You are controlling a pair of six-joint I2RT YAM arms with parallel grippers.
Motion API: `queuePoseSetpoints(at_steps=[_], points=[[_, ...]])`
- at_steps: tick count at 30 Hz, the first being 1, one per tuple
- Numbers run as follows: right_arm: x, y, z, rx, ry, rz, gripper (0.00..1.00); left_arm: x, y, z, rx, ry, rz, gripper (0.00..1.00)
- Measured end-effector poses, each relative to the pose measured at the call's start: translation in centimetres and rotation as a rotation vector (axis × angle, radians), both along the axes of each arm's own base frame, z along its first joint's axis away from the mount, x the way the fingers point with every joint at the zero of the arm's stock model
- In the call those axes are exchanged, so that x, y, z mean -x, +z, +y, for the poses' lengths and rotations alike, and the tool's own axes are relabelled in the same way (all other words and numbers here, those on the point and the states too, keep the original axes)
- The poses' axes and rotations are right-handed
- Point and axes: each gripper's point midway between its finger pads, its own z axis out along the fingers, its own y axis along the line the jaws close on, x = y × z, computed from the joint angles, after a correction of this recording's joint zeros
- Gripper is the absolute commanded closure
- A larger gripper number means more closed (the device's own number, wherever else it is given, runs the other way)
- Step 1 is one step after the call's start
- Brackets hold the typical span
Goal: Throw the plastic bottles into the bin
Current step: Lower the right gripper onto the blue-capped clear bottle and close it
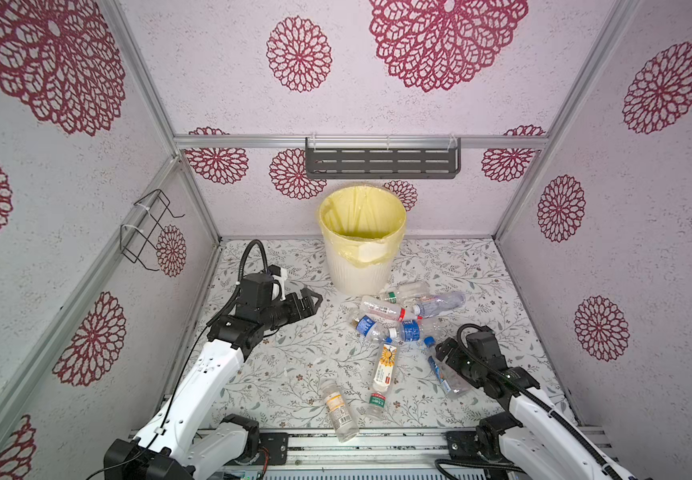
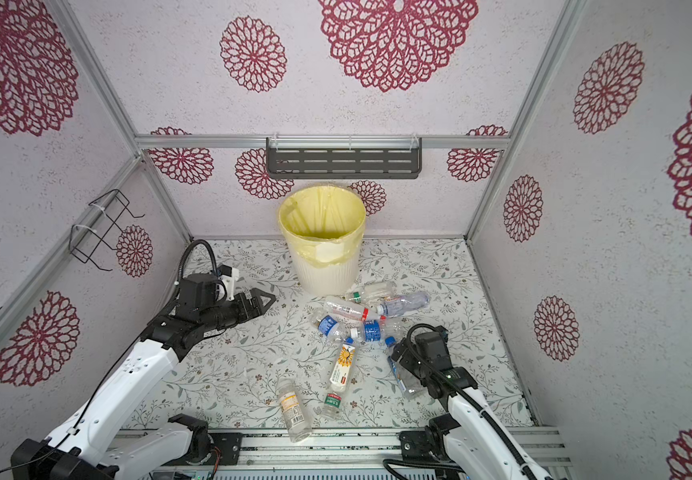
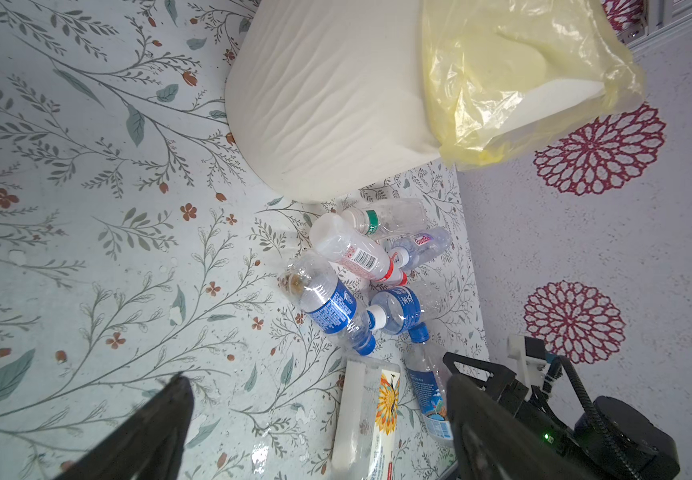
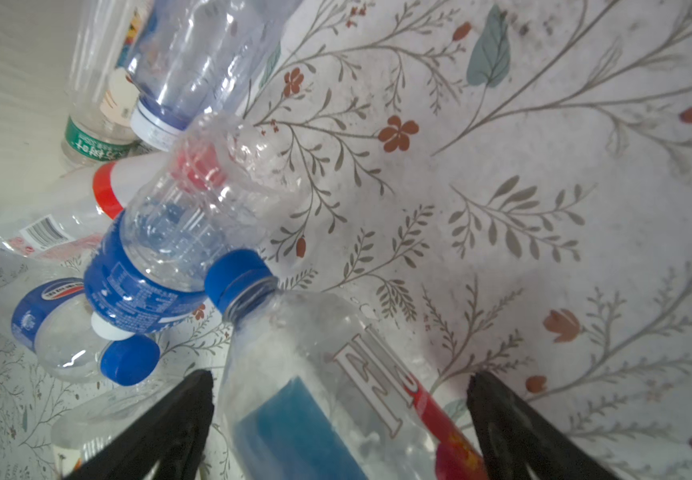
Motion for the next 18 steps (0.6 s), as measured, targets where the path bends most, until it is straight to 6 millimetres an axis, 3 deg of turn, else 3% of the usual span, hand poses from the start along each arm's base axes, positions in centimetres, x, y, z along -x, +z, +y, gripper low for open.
queuePoseSetpoints(at_steps=[9, 18], points=[[-0.1, 1.9, 1.0, 0.109, 0.065, 0.034, 0.01, 0.0, 0.0, 0.0, 0.0, 0.001, -0.001, 0.03], [1.2, 0.1, 0.4, 0.2, 0.11, 0.132, 0.01, 0.0, 0.0, 0.0, -0.001, 0.003, 0.0, 0.03]])
